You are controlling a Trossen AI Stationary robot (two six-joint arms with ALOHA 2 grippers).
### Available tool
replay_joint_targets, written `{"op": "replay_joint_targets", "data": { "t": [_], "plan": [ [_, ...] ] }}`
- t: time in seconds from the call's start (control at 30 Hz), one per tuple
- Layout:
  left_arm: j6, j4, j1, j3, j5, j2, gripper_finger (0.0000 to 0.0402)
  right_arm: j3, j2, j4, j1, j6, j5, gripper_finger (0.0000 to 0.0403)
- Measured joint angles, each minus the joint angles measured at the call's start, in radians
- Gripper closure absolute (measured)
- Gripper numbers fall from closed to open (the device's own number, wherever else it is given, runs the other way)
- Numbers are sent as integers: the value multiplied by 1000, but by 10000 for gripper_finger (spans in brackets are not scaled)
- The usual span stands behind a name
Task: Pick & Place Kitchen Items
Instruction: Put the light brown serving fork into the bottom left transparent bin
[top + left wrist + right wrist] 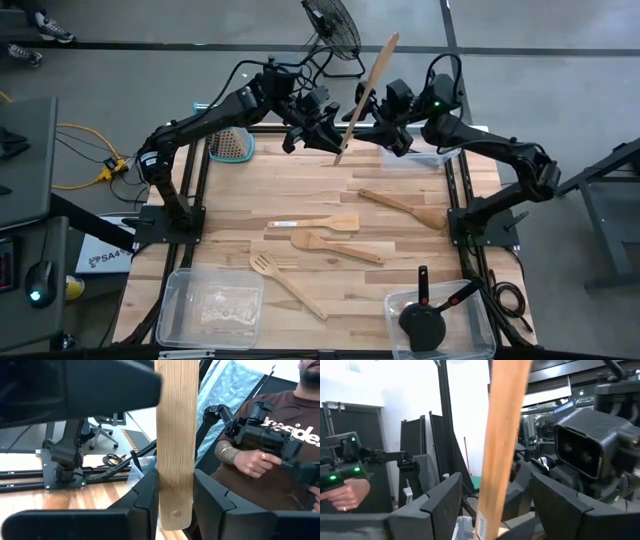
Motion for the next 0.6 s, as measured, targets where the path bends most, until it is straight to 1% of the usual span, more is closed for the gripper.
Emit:
{"op": "replay_joint_targets", "data": {
  "t": [0.13,0.27,0.47,0.6],
  "plan": [
    [10,-22,0,0,-1,0,315,0,0,-10,-12,27,-11,177],
    [9,-75,0,0,-3,-5,315,0,-1,-85,-43,40,-66,177],
    [33,-237,0,0,-37,-53,315,0,-16,-222,-115,56,-190,177],
    [61,-388,0,0,-95,-104,315,0,-33,-330,-157,46,-251,177]
  ]
}}
